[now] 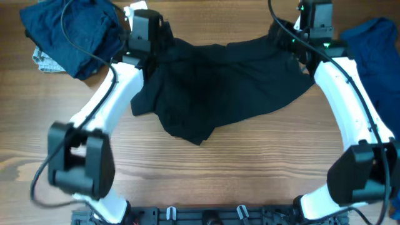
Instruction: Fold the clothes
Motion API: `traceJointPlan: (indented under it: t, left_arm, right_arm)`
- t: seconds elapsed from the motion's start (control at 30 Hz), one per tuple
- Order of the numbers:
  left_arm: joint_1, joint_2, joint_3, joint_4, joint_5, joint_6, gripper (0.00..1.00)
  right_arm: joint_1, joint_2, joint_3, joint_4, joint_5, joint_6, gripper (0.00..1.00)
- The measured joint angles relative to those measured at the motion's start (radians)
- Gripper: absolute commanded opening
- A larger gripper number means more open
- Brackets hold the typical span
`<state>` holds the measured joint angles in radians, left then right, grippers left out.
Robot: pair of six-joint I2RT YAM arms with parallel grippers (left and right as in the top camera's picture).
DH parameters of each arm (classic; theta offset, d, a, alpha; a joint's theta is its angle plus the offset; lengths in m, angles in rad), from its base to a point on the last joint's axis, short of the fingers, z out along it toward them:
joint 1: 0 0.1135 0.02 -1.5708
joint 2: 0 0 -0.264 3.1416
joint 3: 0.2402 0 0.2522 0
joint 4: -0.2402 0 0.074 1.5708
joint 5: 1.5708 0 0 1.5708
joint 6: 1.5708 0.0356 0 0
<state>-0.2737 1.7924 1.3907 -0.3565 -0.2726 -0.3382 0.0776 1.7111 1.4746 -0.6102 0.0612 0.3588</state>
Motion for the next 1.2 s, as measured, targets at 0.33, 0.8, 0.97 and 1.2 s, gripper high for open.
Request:
traceJointPlan:
  t: [0.33, 0.8, 0.97, 1.2]
  left_arm:
    - [-0.121, -0.228, 0.005, -0.760, 0.378, -0.212, 1.00]
    - [-0.463, -0.103, -0.090, -0.761, 0.435, -0.260, 0.94]
    - [-0.465, -0.027, -0.093, -0.776, 0.417, -0.259, 0.93]
    - [-0.465, 0.096, -0.094, -0.737, 0.356, -0.231, 0.91]
  right_arm:
    - [-0.039, -0.094, 0.000, -0.335, -0.034, 0.101, 1.00]
    - [-0.171, 0.013, 0.000, -0.347, -0.137, 0.100, 1.00]
    - [-0.179, 0.072, 0.000, -0.349, -0.157, 0.096, 1.00]
    - [-0.179, 0.075, 0.000, -0.341, -0.163, 0.081, 1.00]
